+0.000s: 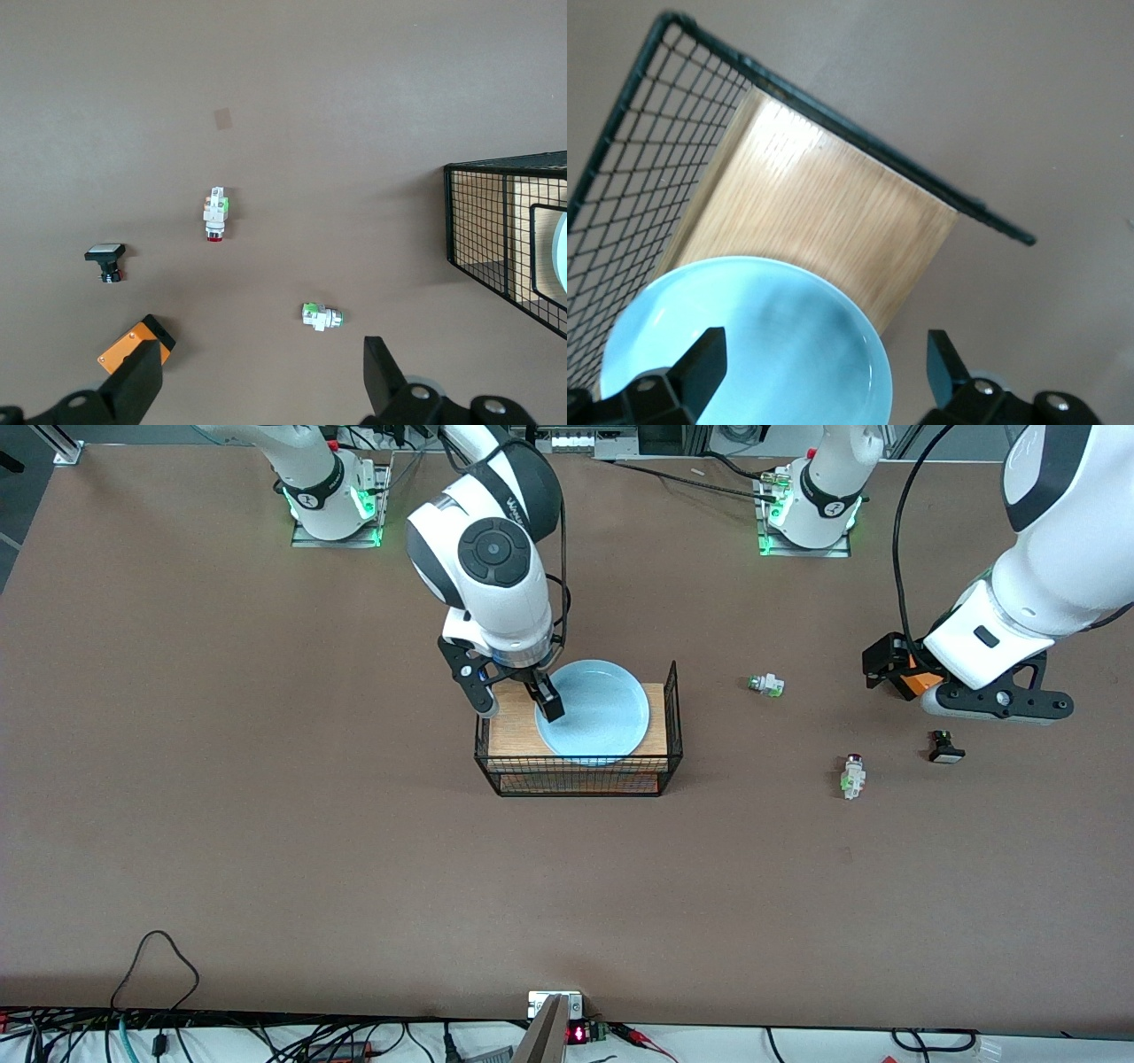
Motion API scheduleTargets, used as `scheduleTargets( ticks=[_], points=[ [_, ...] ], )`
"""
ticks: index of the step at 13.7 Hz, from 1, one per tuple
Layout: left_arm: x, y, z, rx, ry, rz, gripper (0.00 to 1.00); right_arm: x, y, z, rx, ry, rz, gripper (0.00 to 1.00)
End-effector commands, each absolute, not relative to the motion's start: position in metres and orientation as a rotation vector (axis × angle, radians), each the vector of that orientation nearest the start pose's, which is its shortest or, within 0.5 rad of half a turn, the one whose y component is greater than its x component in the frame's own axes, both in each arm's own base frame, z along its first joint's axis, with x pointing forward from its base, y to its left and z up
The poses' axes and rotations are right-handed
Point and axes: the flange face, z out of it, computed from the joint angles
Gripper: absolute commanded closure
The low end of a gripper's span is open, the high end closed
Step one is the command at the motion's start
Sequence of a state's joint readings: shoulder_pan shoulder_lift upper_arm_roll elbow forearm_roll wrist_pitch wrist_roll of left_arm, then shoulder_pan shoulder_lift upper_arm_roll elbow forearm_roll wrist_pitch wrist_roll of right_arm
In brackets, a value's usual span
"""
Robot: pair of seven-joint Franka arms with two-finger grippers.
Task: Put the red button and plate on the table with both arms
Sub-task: 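Close the right gripper on the rim of the blue plate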
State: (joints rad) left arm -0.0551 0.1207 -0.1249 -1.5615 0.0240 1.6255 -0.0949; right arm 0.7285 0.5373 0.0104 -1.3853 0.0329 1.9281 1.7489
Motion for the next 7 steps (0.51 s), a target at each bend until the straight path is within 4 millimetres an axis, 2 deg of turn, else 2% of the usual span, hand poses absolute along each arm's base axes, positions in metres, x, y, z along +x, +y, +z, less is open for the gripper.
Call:
scheduleTargets(
  ticks=[1, 4, 6, 7],
  points=[
    [0.576, -0.099, 0.569, -3.099, 0.15, 0.08, 0.0, 0.514, 0.501, 0.392, -2.754, 1.496, 0.014, 0.0],
    [0.577, -0.098, 0.569, -3.1, 0.145, 0.075, 0.0, 0.489, 0.526, 0.374, -2.894, 1.329, -0.097, 0.0],
    [0.577, -0.097, 0.568, -3.1, 0.143, 0.082, 0.0, 0.488, 0.528, 0.358, -2.914, 1.345, -0.098, 0.01],
    [0.577, -0.096, 0.568, -3.099, 0.141, 0.082, 0.0, 0.487, 0.527, 0.352, -2.925, 1.35, -0.093, 0.06]
  ],
)
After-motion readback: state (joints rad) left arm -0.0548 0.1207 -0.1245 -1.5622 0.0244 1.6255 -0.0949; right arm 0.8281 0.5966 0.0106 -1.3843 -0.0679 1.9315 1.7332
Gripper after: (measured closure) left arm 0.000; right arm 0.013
